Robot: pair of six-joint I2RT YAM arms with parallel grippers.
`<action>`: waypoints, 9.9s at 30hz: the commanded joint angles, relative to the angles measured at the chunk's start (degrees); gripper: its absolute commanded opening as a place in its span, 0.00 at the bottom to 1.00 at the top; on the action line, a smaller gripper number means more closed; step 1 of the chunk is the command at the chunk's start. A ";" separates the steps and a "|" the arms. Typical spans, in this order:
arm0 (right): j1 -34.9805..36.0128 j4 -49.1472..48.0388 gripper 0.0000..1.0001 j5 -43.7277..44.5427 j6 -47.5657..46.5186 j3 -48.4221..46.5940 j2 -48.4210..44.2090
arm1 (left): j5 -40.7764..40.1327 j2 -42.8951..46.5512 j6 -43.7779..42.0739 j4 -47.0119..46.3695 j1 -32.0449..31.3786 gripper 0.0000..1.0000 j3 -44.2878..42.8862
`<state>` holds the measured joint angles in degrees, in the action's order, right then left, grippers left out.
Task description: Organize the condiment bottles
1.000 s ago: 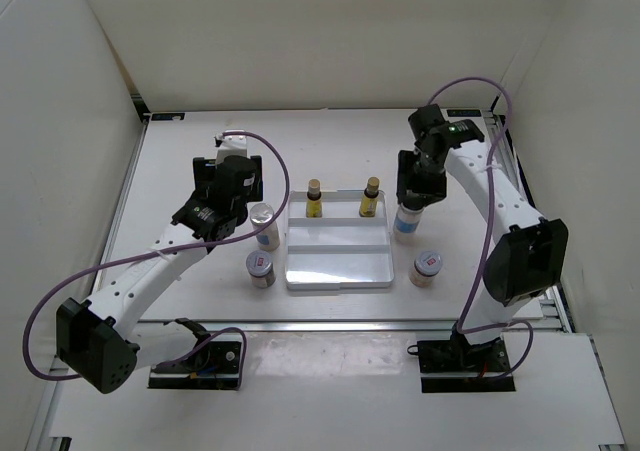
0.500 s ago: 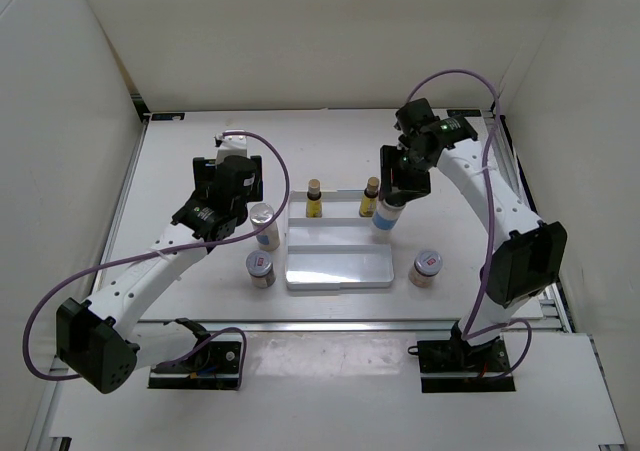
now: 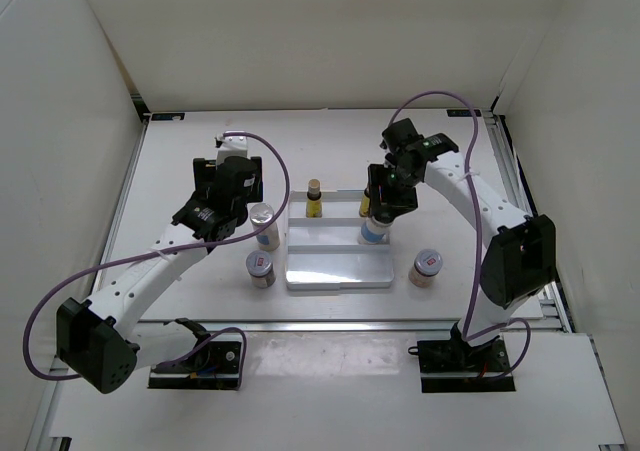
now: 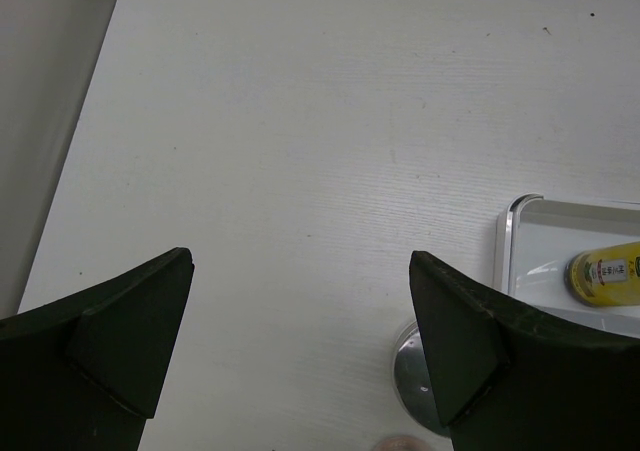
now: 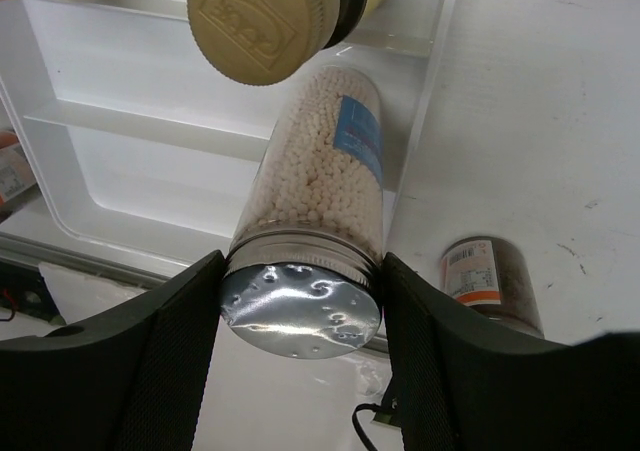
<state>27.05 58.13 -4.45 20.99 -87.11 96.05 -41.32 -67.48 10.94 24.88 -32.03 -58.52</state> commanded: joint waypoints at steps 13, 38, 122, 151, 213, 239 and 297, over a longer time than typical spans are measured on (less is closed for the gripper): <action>0.73 -0.56 1.00 -0.39 0.36 -5.87 -0.60 | 1.42 1.48 -0.30 1.04 -0.05 1.00 0.78; 1.25 1.29 1.00 2.95 1.95 -14.67 -3.77 | 12.49 1.65 3.04 4.47 -0.05 1.00 3.68; 1.25 2.25 1.00 2.87 1.33 -13.70 -2.36 | 24.17 1.74 -2.07 -2.82 -1.81 0.11 -5.29; 0.20 2.25 1.00 3.39 -0.25 -10.28 -5.61 | 46.34 -1.16 1.63 -14.42 -2.33 0.11 4.64; 0.73 7.88 0.95 8.31 14.34 23.66 -19.49 | 8.01 3.94 1.72 9.31 -7.87 1.00 -0.89; -1.11 11.31 0.93 14.56 16.18 24.79 -17.12 | 11.17 1.04 16.74 14.23 -6.99 1.00 2.36; -8.33 4.01 0.53 7.69 9.15 24.09 -12.55 | 8.27 4.28 21.76 16.95 -6.99 1.00 7.19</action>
<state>18.76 62.46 3.20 30.39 -63.11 85.71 -31.16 -65.63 32.05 42.02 -39.09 -51.79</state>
